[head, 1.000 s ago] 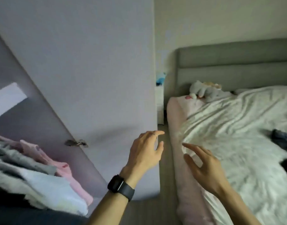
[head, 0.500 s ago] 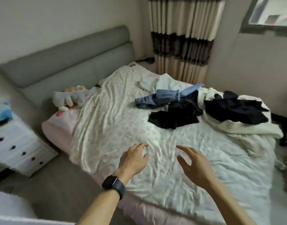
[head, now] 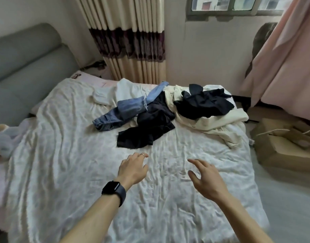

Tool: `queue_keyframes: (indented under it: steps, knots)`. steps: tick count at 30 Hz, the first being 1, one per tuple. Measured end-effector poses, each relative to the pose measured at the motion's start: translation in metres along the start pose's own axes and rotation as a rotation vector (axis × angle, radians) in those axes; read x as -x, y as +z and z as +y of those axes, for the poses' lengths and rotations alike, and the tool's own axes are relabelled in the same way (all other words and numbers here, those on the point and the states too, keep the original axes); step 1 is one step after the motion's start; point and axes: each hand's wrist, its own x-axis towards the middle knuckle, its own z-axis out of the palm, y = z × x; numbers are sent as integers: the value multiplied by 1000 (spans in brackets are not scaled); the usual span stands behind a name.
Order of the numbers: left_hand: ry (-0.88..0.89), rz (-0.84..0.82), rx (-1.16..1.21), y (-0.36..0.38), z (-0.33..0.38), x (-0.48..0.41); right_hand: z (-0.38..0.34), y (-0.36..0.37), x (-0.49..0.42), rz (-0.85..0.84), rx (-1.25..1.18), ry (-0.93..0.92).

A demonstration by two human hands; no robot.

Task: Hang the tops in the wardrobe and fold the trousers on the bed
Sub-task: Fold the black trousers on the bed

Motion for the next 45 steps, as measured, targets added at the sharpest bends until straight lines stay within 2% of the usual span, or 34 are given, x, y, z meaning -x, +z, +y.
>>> queue_keyframes:
  steps: [8, 12, 15, 18, 22, 26, 30, 36, 40, 42, 45]
  knots:
    - [-64, -34, -74, 66, -8, -171, 56, 65, -178, -146, 102, 44]
    - [-128, -67, -146, 128, -19, -250, 111, 140, -251, -296, 243, 76]
    - [-170, -81, -201, 161, -33, -294, 150, 201, -264, -405, 304, 143]
    - [-183, -23, -270, 185, -47, -337, 172, 251, -263, -397, 374, 139]
    - [-121, 92, -390, 208, -61, -397, 174, 271, -281, -403, 381, 138]
    - [-126, 124, -442, 231, -71, -432, 173, 278, -287, -444, 381, 145]
    - [-114, 118, -317, 236, -55, -420, 185, 283, -285, -453, 364, 162]
    - [-174, -127, 168, 188, -21, -279, 178, 255, -291, -623, 326, 271]
    - [-357, 10, 579, 137, -24, -195, 135, 197, -292, -715, 253, 261]
    - [-384, 1, 676, 116, -34, -151, 103, 175, -259, -656, 22, 312]
    - [-403, -176, 843, 117, -37, -102, 75, 171, -205, -494, -620, 526]
